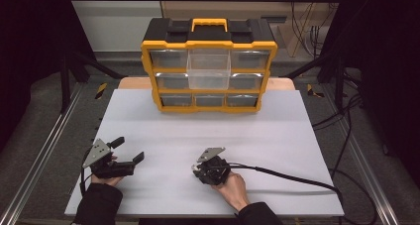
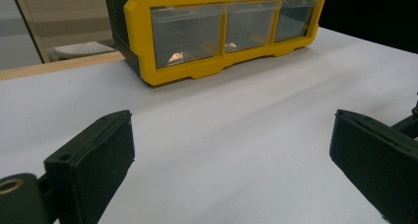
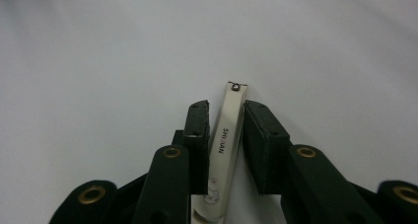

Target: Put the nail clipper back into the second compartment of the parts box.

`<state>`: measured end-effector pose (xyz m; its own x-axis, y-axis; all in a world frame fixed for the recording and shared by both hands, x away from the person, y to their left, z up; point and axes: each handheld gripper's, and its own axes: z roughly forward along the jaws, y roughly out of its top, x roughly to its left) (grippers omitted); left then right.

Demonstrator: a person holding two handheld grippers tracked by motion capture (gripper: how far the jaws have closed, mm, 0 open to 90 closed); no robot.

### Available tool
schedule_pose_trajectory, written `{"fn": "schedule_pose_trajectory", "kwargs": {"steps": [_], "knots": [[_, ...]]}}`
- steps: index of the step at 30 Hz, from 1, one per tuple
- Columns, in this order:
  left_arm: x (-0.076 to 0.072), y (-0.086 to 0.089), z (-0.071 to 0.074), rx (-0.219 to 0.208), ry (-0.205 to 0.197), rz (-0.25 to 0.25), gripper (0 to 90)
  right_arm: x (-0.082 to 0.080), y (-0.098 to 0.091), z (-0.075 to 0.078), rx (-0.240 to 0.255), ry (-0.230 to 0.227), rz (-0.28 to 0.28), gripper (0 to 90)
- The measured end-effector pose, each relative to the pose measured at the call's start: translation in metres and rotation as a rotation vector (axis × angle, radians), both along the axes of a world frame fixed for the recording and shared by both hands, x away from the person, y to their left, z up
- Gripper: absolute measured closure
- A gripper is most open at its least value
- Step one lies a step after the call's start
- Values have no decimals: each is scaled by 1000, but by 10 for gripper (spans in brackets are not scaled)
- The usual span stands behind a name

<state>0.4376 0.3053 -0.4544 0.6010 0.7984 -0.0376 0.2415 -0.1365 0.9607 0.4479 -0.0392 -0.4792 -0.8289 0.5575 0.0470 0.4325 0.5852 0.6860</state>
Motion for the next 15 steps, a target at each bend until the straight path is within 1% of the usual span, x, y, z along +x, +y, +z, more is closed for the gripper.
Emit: {"fn": "schedule_pose_trajectory", "kwargs": {"steps": [4, 9, 15], "knots": [[0, 0, 0, 0, -1, 0, 32, 1, 0, 0, 4, 5, -14, 754], [0, 0, 0, 1, 0, -1, 32, 1, -1, 0, 9, 23, -24, 762], [0, 0, 0, 1, -1, 0, 32, 2, 0, 0, 12, 22, -29, 771]]}}
